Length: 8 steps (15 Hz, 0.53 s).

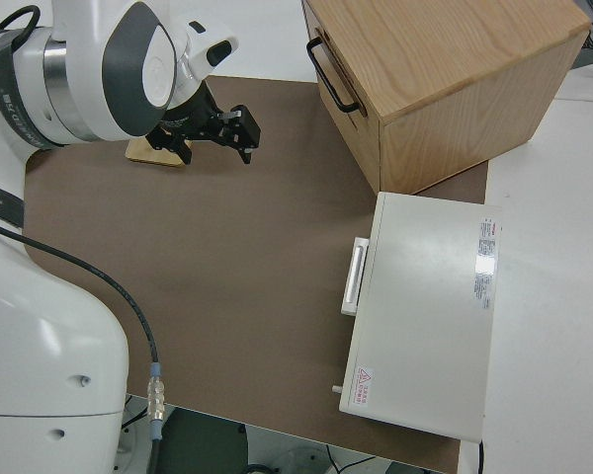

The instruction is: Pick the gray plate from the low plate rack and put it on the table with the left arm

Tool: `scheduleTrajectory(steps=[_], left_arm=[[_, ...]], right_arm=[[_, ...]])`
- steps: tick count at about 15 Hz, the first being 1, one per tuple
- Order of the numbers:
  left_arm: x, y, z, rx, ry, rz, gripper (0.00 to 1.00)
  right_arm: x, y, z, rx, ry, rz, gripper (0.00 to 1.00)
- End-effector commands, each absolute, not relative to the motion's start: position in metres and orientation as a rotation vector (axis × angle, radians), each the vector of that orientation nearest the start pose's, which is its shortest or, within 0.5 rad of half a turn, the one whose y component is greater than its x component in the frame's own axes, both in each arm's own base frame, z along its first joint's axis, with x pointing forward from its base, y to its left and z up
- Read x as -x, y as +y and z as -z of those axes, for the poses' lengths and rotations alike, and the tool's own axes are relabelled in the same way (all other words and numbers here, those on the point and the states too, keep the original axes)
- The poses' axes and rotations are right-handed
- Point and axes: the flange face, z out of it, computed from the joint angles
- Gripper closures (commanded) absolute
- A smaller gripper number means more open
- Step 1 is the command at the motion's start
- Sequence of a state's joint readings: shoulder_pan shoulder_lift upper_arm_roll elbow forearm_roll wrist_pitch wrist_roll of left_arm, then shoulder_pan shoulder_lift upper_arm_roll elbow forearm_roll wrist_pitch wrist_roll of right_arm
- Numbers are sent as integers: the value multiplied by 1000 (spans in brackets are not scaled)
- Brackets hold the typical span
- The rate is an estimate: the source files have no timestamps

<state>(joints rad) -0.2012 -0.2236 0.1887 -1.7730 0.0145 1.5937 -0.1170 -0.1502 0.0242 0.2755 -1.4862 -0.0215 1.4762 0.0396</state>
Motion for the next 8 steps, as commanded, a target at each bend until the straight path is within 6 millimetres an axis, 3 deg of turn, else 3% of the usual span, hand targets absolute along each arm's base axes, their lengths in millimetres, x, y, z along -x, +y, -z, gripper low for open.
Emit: scheduleTrajectory(steps=[1, 8], left_arm=[[-477, 0, -642, 3148, -217, 46, 9], [-476, 5, -641, 3147, -231, 33, 9]], right_arm=[[-546, 64, -647, 3159, -111, -54, 17], [-546, 63, -647, 3159, -108, -54, 17]])
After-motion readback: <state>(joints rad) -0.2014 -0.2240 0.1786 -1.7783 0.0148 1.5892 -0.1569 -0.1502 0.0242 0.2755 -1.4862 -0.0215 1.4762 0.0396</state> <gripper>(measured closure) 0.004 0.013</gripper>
